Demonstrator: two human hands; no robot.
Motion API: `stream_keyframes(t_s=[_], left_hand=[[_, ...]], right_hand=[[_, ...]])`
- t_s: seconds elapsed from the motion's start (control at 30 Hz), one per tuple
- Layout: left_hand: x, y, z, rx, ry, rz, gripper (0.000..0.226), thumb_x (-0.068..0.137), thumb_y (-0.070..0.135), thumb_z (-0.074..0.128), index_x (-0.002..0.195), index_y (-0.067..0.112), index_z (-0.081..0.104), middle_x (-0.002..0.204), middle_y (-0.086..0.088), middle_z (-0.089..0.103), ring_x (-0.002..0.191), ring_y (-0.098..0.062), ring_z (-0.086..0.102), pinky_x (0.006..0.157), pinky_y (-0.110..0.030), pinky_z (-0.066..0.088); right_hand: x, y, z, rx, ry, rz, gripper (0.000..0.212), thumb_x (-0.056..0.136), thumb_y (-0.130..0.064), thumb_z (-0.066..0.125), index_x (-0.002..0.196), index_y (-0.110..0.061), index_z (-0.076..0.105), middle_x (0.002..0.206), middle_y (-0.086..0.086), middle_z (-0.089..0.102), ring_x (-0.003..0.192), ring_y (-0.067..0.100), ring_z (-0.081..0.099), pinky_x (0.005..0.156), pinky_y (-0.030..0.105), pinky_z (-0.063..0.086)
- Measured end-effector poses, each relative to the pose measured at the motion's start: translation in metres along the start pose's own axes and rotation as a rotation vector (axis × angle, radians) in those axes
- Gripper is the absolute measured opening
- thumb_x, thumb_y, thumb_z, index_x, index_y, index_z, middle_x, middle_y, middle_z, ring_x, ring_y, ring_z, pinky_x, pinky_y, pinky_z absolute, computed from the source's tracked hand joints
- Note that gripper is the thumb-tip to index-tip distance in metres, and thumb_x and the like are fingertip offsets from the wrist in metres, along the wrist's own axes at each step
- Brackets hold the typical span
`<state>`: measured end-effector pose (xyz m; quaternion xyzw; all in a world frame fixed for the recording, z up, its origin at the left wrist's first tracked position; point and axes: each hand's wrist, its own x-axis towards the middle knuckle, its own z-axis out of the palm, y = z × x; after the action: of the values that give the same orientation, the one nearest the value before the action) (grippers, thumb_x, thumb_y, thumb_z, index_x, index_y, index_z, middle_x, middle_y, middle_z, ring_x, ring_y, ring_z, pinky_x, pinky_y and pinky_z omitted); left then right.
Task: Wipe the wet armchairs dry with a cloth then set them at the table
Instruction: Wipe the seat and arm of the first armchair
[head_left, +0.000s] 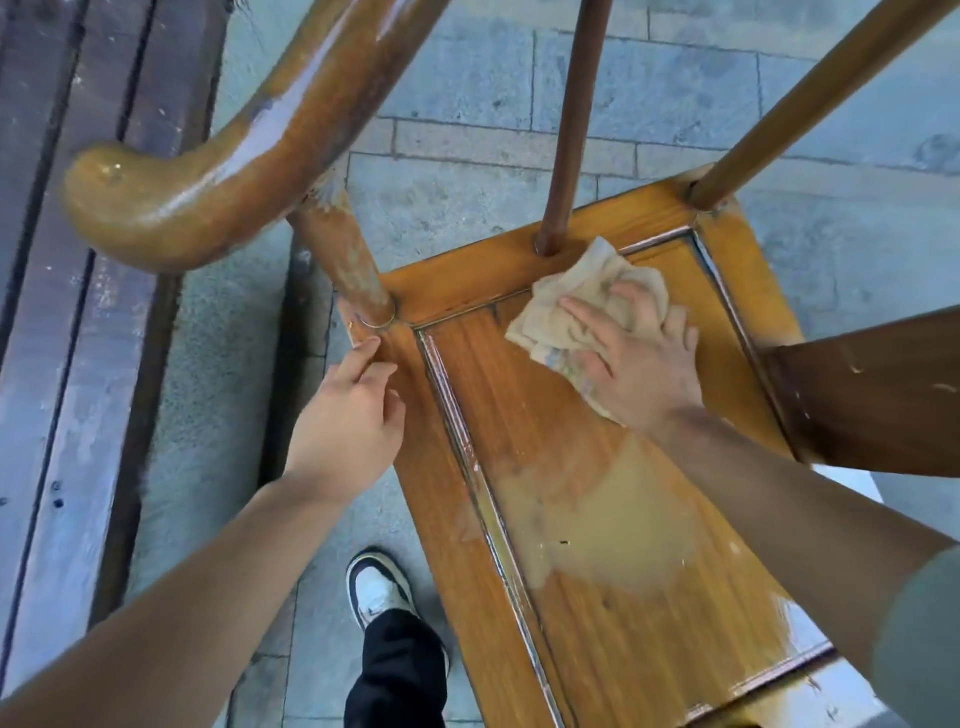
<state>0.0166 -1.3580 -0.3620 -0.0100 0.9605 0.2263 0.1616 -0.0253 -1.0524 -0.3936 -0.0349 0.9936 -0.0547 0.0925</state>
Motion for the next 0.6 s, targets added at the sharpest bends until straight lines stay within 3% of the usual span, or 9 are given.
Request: stream_keyframes(t_s=[0.23, 0.37, 0.5, 0.6], left_hand=[[0.013, -0.019, -0.018, 0.127, -0.018, -0.057, 0.039, 0.091, 0.013, 0.055, 0.128, 0.007, 0.064, 0.155, -0.006, 0.041, 0.131, -0.030, 0.051, 0.107, -0.040, 0.042], [0.004, -0.024, -0.029, 0.155, -0.049, -0.132, 0.037, 0.092, 0.014, 0.054, 0.127, 0.007, 0.064, 0.156, -0.006, 0.038, 0.132, -0.031, 0.049, 0.104, -0.041, 0.042], [-0.029, -0.014, -0.022, 0.212, -0.078, -0.194, 0.039, 0.095, 0.016, 0.049, 0.132, 0.010, 0.060, 0.159, -0.004, 0.033, 0.138, -0.026, 0.044, 0.107, -0.038, 0.038], [-0.013, -0.008, -0.023, 0.100, -0.060, -0.130, 0.036, 0.098, 0.013, 0.046, 0.129, 0.011, 0.064, 0.153, -0.007, 0.043, 0.138, -0.022, 0.044, 0.111, -0.033, 0.034]], right_hand=[[-0.034, 0.034, 0.016, 0.121, 0.027, 0.311, 0.055, 0.094, -0.047, 0.053, 0.145, -0.058, 0.038, 0.152, -0.002, 0.023, 0.115, 0.041, 0.038, 0.100, 0.058, 0.034], [-0.083, -0.049, 0.038, 0.242, 0.103, 0.464, 0.063, 0.083, -0.051, 0.049, 0.146, -0.051, 0.046, 0.150, 0.010, 0.034, 0.104, 0.041, 0.040, 0.088, 0.054, 0.037], [-0.140, -0.127, 0.049, 0.301, -0.035, 0.183, 0.053, 0.087, -0.053, 0.048, 0.139, -0.053, 0.050, 0.146, 0.003, 0.037, 0.100, 0.037, 0.043, 0.082, 0.048, 0.038], [-0.096, -0.130, 0.038, 0.272, 0.027, 0.077, 0.048, 0.088, -0.051, 0.054, 0.136, -0.054, 0.052, 0.149, -0.001, 0.038, 0.104, 0.037, 0.042, 0.085, 0.049, 0.041]])
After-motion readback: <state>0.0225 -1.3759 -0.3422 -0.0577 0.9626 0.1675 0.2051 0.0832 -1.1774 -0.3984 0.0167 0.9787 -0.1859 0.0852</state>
